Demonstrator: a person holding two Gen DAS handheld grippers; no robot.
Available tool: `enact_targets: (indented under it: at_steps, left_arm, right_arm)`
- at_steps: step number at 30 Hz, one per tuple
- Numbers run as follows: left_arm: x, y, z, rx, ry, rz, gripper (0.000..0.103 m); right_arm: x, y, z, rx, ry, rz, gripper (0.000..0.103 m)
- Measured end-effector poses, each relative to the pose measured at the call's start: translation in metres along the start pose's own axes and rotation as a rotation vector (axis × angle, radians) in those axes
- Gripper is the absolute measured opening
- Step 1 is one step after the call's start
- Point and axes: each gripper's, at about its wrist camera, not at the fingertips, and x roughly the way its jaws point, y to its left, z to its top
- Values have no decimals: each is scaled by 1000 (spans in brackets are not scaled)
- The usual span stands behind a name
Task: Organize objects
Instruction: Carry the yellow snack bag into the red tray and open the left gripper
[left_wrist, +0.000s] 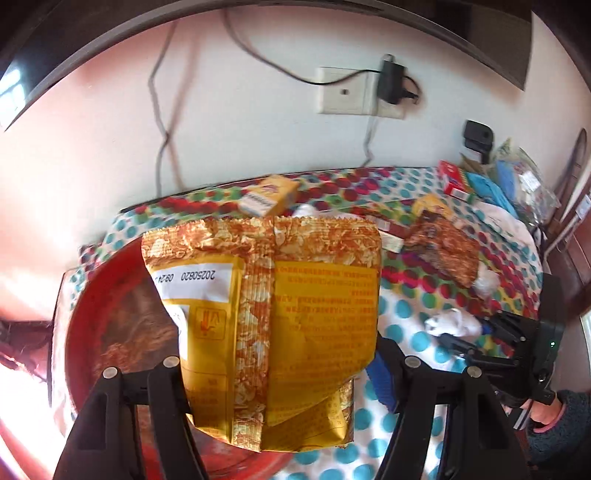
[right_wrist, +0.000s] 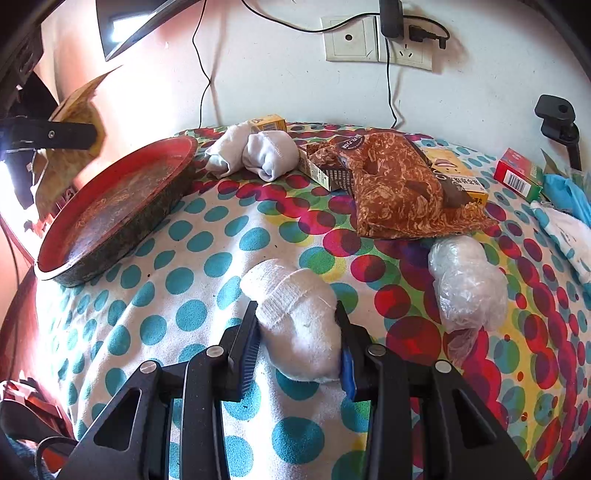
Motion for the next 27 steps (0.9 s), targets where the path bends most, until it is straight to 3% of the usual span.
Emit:
enact_targets:
  at_steps: [6, 13, 16, 23, 27]
  left_arm:
    - [2, 63, -7, -87, 29, 98, 70]
    - [29, 124, -9, -139, 99, 74, 70]
    - [43, 144, -12, -116, 128, 130, 70]
    - [67, 193, -31, -125, 212, 165, 70]
    - [73, 201, -37, -152, 214, 110, 71]
  right_arm:
    - [2, -1, 1, -11, 4, -10, 35]
    - [1, 1, 0, -16, 7, -15, 35]
    - [1, 0, 0, -19, 8, -17, 36]
    - [1, 1, 0, -25, 10, -22, 36]
    - [1, 2, 0, -29, 13, -29, 36]
